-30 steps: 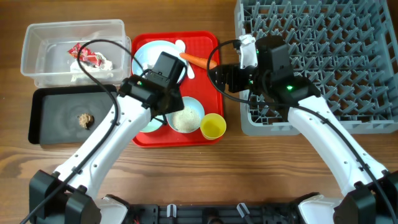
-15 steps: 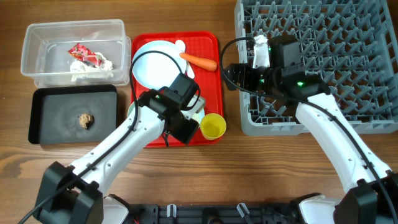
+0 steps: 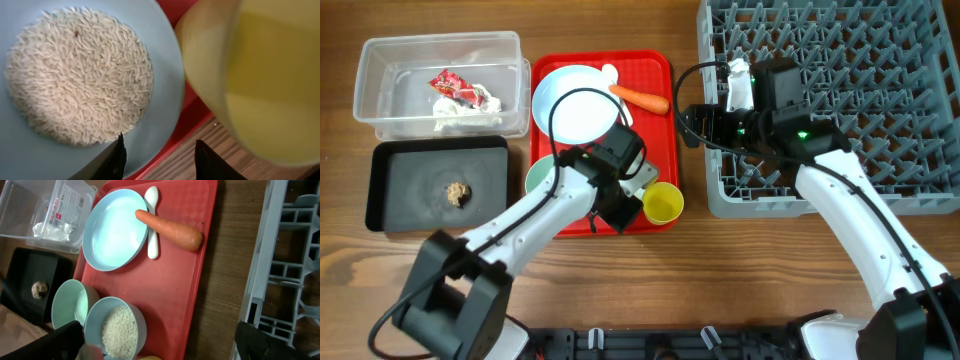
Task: Sort waste into correct bins and load items into the dishwasher rack
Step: 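Grasp the blue rice bowl rim with the left gripper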
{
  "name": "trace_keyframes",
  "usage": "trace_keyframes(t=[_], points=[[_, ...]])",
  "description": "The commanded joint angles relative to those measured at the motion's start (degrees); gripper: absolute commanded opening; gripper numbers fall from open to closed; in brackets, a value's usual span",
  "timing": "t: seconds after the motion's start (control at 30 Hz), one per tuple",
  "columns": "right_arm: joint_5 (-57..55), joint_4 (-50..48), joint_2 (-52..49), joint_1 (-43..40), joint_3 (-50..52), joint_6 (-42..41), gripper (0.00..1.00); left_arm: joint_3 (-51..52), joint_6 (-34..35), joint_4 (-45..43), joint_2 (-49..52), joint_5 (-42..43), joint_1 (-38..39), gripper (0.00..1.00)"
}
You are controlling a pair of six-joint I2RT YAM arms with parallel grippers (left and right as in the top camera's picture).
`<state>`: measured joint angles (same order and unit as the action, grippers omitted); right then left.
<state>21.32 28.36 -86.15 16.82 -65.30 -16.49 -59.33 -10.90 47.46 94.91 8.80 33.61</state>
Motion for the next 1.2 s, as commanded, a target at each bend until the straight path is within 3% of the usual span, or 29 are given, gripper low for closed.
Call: trace_keyframes(t=[0.0, 0.13, 0.2, 0.37, 0.53, 0.87, 1.03, 1.1, 1.17], points=[[-0.79, 0.68, -0.50, 0.13, -0.96, 1.51, 0.99, 0.57, -0.70, -0.46, 1.55, -1.79, 0.04, 0.42], [-0.79, 1.01, -0.50, 0.13, -0.96, 1.53, 0.99, 0.57, -0.68, -3.06, 1.55, -3.78, 0.04, 0.18], [-0.79, 1.11, -0.50, 0.13, -0.96, 2.12, 0.99, 0.57, -0.68, -3.85, 1.55, -3.76, 0.04, 0.16], [-0.79, 1.07, -0.50, 0.13, -0.98, 2.99, 0.99, 0.57, -0.66, -6.62, 1.55, -3.76, 0.04, 0.15], [-0.79, 1.27, -0.50, 0.13, -0.96, 3.04, 1.00, 0.57, -0.68, -14.82, 1.55, -3.74, 0.04, 0.26], [-0.79, 1.31, -0.50, 0.13, -0.96, 3.04, 1.00, 0.57, -0.68, -19.43, 6.78, -3.74, 0.04, 0.28], [-0.79, 1.49, -0.50, 0.13, -0.96, 3.02, 0.99, 0.57, -0.66, -20.11, 8.26, -3.78, 0.02, 0.18], [-0.79, 1.46, -0.50, 0.13, -0.96, 2.99, 0.99, 0.52, -0.66, -20.74, 8.26, -3.78, 0.04, 0.06], [-0.79, 1.44, -0.50, 0.13, -0.96, 2.99, 1.00, 0.33, 0.59, -21.81, 8.13, -3.78, 0.02, 0.04]])
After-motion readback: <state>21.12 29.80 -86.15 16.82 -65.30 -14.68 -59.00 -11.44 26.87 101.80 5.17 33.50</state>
